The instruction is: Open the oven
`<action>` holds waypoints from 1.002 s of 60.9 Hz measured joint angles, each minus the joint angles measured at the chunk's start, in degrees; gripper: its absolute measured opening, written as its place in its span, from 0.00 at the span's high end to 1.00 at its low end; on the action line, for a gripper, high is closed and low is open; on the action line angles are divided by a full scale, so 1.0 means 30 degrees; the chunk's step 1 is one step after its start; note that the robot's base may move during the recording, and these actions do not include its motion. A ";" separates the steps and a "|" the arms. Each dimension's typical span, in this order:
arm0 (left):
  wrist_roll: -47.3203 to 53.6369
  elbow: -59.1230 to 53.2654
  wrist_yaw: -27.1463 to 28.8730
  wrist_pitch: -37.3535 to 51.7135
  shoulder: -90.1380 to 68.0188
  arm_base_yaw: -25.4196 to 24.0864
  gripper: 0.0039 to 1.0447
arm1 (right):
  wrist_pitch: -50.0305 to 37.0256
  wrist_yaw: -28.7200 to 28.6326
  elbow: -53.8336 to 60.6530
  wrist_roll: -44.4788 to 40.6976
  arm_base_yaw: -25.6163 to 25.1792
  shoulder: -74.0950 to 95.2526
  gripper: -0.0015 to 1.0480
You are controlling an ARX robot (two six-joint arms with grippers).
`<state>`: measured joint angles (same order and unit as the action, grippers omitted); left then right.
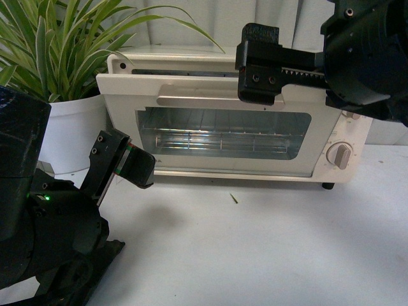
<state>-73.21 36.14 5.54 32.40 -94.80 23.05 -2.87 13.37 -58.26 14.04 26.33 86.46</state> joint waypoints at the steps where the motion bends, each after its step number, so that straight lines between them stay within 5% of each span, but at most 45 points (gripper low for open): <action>1: 0.0000 0.0000 0.0007 0.0000 0.0000 0.0000 0.06 | -0.0087 -0.0015 0.0124 -0.0015 0.0007 -0.0051 0.09; 61: 0.0342 -0.0131 -0.0007 -0.0036 0.0007 -0.0109 0.06 | -0.1209 -0.2317 0.6302 -0.0328 0.0357 -0.5253 0.09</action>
<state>-72.18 35.75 5.52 32.29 -94.78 22.72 -6.50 6.42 -39.35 13.06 27.40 70.70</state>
